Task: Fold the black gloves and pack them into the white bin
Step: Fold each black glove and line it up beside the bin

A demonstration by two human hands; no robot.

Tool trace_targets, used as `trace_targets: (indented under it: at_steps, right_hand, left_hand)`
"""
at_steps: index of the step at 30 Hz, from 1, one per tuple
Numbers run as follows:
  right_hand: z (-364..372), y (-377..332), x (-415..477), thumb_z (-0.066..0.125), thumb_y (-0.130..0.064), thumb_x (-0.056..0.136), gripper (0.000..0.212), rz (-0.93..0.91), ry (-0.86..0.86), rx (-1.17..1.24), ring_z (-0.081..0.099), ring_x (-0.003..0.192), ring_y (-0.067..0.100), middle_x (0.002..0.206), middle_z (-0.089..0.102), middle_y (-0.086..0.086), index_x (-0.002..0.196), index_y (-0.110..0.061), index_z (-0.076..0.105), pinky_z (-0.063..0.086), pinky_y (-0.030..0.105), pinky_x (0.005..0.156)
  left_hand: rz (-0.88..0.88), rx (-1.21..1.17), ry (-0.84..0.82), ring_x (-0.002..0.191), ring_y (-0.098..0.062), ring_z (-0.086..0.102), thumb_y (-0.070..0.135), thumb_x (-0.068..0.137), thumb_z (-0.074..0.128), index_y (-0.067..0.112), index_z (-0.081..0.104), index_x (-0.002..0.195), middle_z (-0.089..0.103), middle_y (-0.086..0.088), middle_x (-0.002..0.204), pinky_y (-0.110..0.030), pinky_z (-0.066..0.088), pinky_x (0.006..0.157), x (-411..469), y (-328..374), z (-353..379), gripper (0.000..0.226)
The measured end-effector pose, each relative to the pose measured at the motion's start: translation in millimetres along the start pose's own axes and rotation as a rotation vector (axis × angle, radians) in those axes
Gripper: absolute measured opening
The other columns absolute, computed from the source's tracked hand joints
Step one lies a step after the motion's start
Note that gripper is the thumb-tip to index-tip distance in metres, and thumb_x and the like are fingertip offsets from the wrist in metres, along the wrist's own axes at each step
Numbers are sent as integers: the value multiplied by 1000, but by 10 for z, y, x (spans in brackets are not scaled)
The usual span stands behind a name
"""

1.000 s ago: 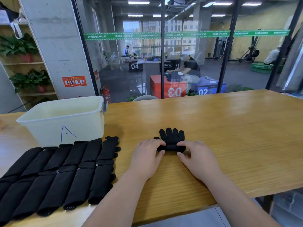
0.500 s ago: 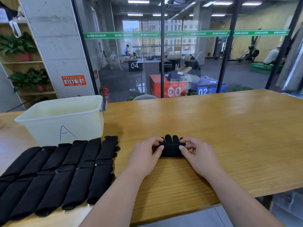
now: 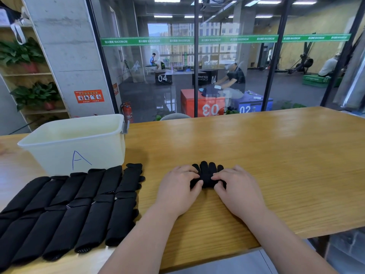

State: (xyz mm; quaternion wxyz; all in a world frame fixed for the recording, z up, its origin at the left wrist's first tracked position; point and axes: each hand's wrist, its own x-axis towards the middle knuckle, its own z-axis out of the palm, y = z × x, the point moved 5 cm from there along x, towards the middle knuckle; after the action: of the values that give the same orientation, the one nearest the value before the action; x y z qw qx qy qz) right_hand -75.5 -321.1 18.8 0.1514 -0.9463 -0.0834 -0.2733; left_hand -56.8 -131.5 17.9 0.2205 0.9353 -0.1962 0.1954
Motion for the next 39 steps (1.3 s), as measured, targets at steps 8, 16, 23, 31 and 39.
trace_targets:
  at_steps: [8,16,23,31,39]
  right_hand:
    - [-10,87,-22,73,-34,84,38,50,-129,168,51,100,6,101,63,-31,121,-45,71,51,26,82]
    - [50,240,9,71,-29,94,44,172,-164,425,53,104,-6,111,68,-37,131,-52,61,38,11,80]
    - [-9,271,-1,73,-40,91,33,320,-158,642,65,93,-1,109,72,-19,122,-53,67,48,21,77]
    - [-38,136,-8,68,-38,98,25,90,101,43,54,107,16,115,53,-10,122,-34,72,54,34,77]
    - [68,86,21,54,-39,104,29,47,-3,-70,53,117,16,128,64,-14,125,-36,74,53,36,87]
  left_hand:
    - [9,31,-32,128,-5,48,41,99,63,34,70,136,62,25,136,-30,40,110,-16,-17,-9,38]
    - [-99,-134,-41,114,-7,54,41,104,61,41,64,137,61,21,117,-34,48,104,-28,-64,-52,33]
    - [-235,-396,-54,121,5,52,50,101,64,47,62,133,65,20,131,-24,46,99,-33,-156,-67,31]
    - [17,-36,128,126,-8,42,36,99,68,35,68,127,52,19,130,-28,40,105,-12,-44,-110,28]
    - [86,81,28,124,-7,48,40,106,55,35,68,138,59,21,131,-27,32,111,-12,47,4,35]
